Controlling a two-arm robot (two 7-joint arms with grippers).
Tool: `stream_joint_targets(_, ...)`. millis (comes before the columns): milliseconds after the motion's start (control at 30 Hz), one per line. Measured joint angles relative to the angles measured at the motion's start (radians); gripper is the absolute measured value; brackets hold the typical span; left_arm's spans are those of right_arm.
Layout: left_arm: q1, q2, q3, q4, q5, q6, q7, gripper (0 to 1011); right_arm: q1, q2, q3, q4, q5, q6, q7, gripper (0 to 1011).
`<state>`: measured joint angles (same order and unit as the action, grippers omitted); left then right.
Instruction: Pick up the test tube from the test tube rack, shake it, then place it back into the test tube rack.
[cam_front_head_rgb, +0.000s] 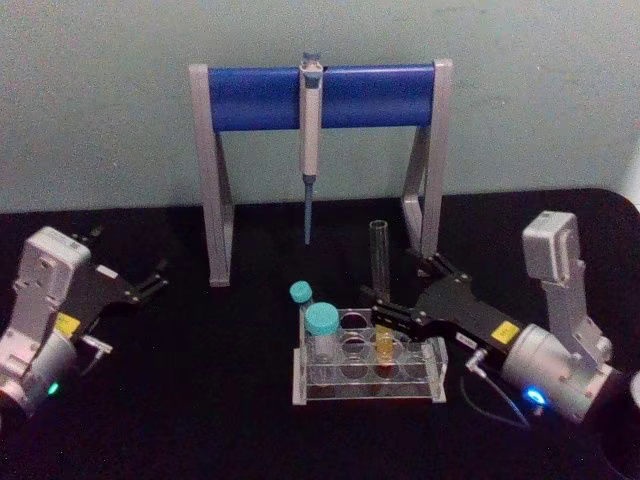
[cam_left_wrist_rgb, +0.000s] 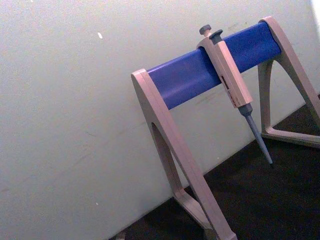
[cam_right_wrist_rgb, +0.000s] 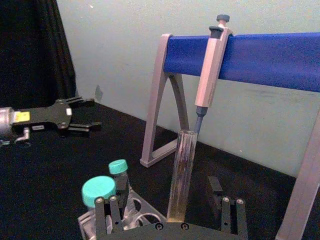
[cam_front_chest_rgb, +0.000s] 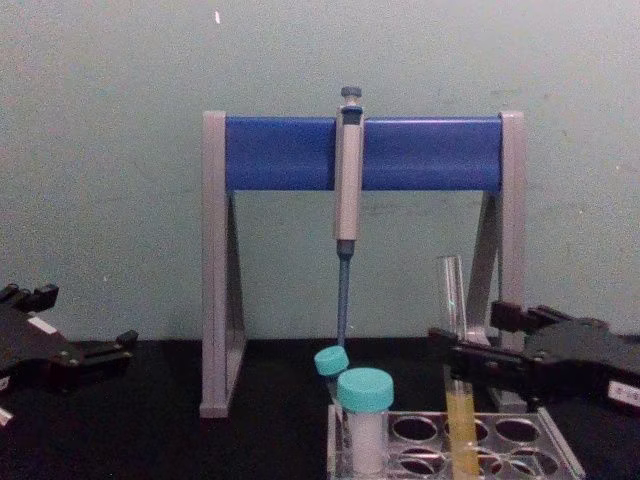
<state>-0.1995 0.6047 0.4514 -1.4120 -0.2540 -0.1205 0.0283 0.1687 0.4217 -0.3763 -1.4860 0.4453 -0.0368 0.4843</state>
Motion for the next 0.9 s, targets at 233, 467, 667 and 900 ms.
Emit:
stream_joint_targets(233,0.000,0.000,0.000,0.000,0.000,0.000,0.000,1010,-0.090,0.044,0.052,-0.098,0.016,-0.023,-0.034,1000)
stream_joint_targets(467,0.000,0.000,0.000,0.000,0.000,0.000,0.000,1010,-0.155,0.020,0.124,-0.129,-0.003,-0.060,-0.144,1000)
stream_joint_targets(667,0.000,0.000,0.000,0.000,0.000,0.000,0.000,1010,-0.169,-0.019,0.160,-0.104,-0.059,-0.081,-0.231,1000)
stream_joint_targets(900,0.000,0.000,0.000,0.000,0.000,0.000,0.000,1009,-0.157,-0.056,0.172,-0.043,-0.095,-0.069,-0.270,1000)
